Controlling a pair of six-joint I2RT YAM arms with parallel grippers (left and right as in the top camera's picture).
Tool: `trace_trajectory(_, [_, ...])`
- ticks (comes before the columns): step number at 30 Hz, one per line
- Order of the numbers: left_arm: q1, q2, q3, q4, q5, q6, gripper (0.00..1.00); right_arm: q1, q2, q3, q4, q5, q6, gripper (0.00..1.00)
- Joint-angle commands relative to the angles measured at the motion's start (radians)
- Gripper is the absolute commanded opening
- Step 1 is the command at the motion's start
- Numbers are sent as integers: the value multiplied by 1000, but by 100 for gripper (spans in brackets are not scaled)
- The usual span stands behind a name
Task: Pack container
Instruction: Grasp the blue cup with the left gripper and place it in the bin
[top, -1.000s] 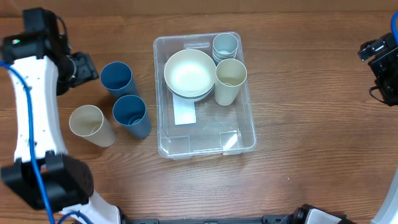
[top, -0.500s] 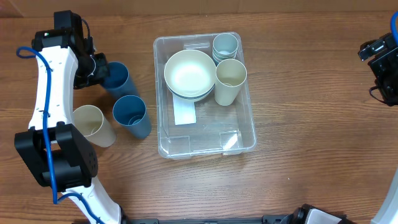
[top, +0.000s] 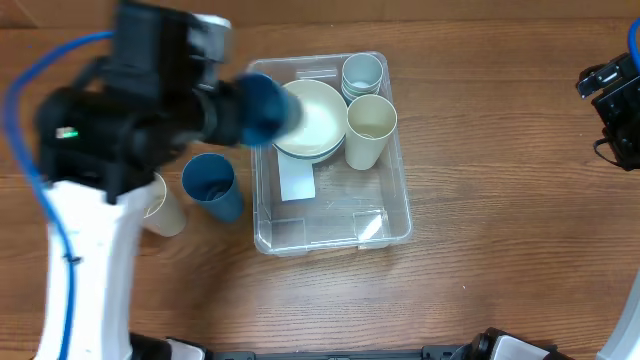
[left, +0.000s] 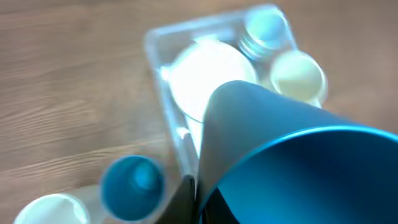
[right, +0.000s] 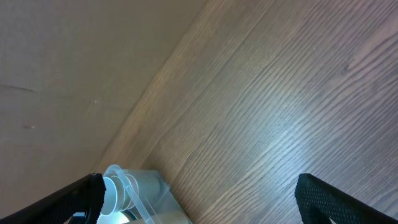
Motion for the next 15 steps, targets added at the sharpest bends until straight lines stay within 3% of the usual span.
trace_trajectory(1, [-176,33,-74,0,-45,-4,4,2,-3,6,5,1,4,100])
trace_trajectory(4, [-278,84,-210,80,-88,-34,4,2,-3,6,5,1,4,100])
trace_trajectory(8, [-301,159,-327,239,-122,-39,4,2,-3,6,5,1,4,100])
trace_trajectory(15, [-301,370,-346,311,-88,-46,4,2,-3,6,5,1,5,100])
